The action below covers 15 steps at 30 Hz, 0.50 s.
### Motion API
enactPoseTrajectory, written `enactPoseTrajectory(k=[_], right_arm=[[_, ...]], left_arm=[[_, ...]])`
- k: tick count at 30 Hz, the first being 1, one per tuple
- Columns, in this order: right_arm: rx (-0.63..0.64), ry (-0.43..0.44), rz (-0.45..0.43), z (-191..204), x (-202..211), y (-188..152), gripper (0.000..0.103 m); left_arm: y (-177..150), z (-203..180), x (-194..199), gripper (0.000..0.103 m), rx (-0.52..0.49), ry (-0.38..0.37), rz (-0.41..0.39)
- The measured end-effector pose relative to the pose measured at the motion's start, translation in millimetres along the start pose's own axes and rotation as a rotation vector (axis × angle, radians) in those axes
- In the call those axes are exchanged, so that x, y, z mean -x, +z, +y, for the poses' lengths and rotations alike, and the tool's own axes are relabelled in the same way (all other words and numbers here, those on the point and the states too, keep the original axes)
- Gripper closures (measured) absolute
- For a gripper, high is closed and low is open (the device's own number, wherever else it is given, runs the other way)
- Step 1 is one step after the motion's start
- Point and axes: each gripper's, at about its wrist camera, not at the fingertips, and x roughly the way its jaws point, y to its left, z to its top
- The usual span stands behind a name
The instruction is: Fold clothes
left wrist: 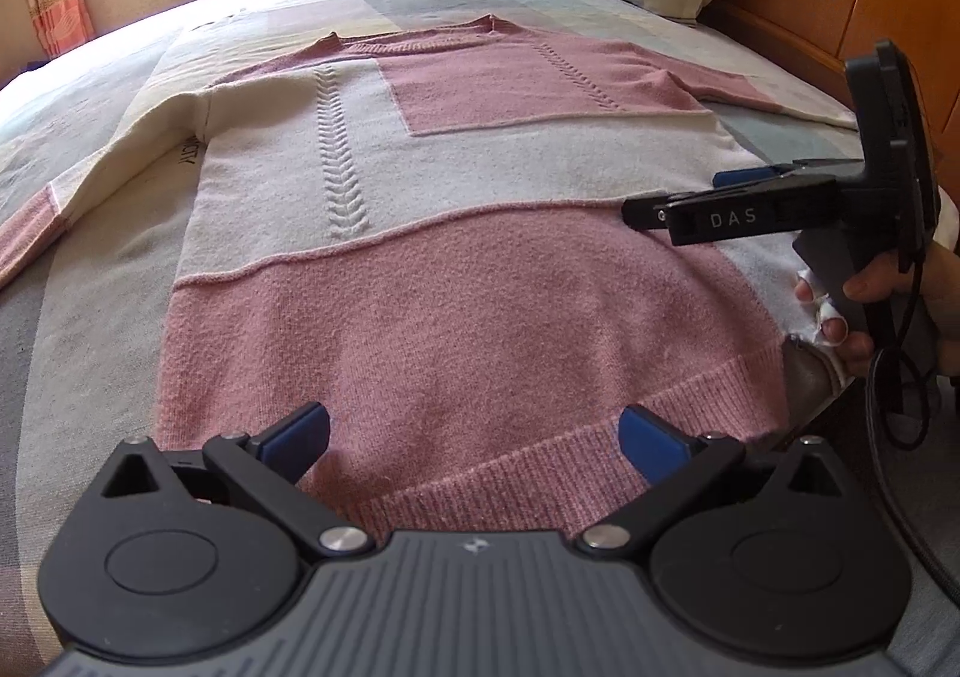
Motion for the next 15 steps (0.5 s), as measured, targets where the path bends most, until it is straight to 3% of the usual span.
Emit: enactPoseTrajectory(k=[3,8,15], right_arm=[[0.014,-0.026,0.015,5.6,-2.1,2.5,0.000],[0.022,-0.040,0.020,8.8,-2.5,2.9,0.000],[0.030,-0.053,0.014,11.8,-4.4,2.7,0.000]], left_arm=[[17.5,16.4,6.1,0.001,0.040,-0.007,-0.056],[60.4,44.6,-20.9,0.001,0.095,-0.033,-0.111],[86.9,54.0,-80.1,0.001,0.110,-0.089,-0.092]])
